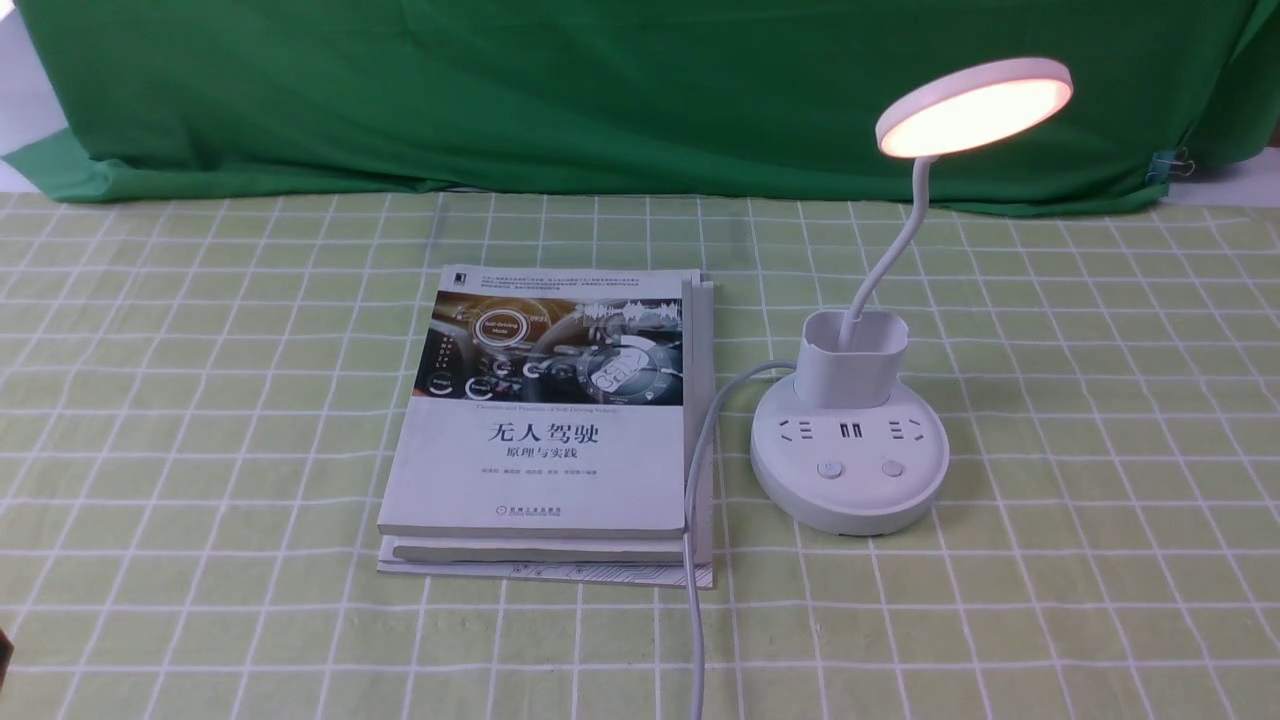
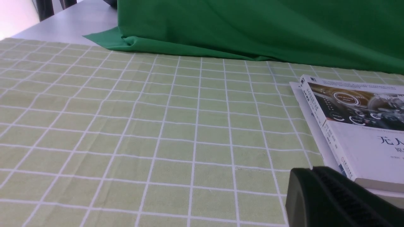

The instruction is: Turn on the table lamp on the green coffee tablecloth with your hand.

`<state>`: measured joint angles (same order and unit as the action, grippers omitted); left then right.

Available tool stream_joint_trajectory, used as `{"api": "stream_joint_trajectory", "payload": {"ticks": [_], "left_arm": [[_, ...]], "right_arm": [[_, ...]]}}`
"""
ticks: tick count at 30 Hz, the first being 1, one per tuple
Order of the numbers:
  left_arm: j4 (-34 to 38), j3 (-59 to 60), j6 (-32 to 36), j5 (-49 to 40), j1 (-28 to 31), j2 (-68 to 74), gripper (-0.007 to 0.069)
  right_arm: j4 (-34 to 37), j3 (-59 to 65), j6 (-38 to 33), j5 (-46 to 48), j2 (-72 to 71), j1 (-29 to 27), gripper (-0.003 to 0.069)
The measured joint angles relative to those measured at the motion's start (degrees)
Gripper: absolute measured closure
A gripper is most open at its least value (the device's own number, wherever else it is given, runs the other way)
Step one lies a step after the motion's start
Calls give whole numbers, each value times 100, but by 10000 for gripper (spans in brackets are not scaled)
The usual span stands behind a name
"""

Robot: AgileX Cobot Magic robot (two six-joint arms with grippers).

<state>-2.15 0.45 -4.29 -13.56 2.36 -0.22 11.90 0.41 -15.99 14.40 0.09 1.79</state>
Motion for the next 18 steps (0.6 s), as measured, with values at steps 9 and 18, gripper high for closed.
{"api": "stream_joint_trajectory", "payload": {"ticks": [9,18], "left_arm": [[0,0,0,0,0,0,622],[0,0,0,0,0,0,622]], "right_arm": [[0,0,0,8,0,0,507],[0,0,0,8,0,0,482]]}}
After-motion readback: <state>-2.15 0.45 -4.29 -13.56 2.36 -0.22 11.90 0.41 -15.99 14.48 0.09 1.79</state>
